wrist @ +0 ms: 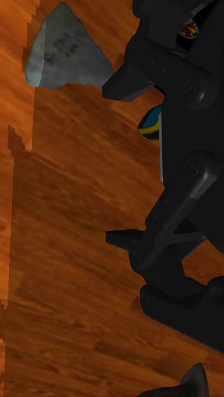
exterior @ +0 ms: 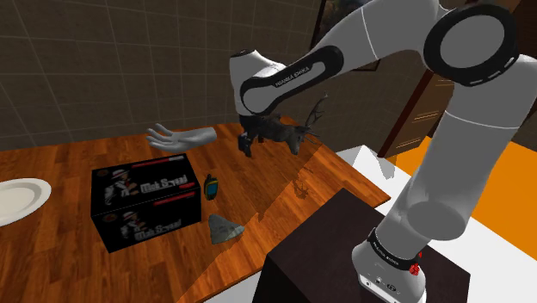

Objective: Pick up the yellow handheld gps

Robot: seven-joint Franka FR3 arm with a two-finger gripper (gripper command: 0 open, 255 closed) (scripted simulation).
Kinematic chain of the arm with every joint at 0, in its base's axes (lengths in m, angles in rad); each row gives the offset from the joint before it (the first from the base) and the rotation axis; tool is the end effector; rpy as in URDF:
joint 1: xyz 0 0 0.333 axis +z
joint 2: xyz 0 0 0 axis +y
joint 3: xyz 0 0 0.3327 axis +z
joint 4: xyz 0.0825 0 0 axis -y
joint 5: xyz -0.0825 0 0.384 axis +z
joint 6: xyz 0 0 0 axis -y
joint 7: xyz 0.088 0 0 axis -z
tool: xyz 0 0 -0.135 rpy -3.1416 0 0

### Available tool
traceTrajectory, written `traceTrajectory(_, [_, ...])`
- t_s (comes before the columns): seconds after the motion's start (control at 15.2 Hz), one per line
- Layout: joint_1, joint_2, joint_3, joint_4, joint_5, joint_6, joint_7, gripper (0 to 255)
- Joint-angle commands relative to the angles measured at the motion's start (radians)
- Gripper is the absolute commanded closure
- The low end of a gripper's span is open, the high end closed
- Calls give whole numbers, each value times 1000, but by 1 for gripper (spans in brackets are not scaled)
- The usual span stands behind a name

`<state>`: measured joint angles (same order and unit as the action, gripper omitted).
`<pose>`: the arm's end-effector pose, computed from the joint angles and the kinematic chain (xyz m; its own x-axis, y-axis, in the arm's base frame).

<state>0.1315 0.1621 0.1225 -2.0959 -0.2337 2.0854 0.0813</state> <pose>0.5359 0.1207 0.3220 0.9449 0.2828 -0.1651 0.3101 -0.9346 0.1740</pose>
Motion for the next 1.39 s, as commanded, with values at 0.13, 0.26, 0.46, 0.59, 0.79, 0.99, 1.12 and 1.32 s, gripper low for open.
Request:
traceTrajectory(0.13, [24,153,9,111,-40,28,5,0])
traceTrajectory(0.26, [39,229,11,174,-60,34,6,0])
traceTrajectory(0.46, [64,343,13,276,-87,37,4,0])
traceTrajectory(0.59, [82,420,13,351,-103,33,-1,0])
traceTrajectory(0.79, [110,539,12,474,-124,21,-12,0])
traceTrajectory(0.99, [141,662,10,613,-142,-2,-30,0])
traceTrajectory(1.12, [142,674,9,618,-143,5,-28,0])
traceTrajectory(1.32, [145,704,5,627,-148,25,-22,0])
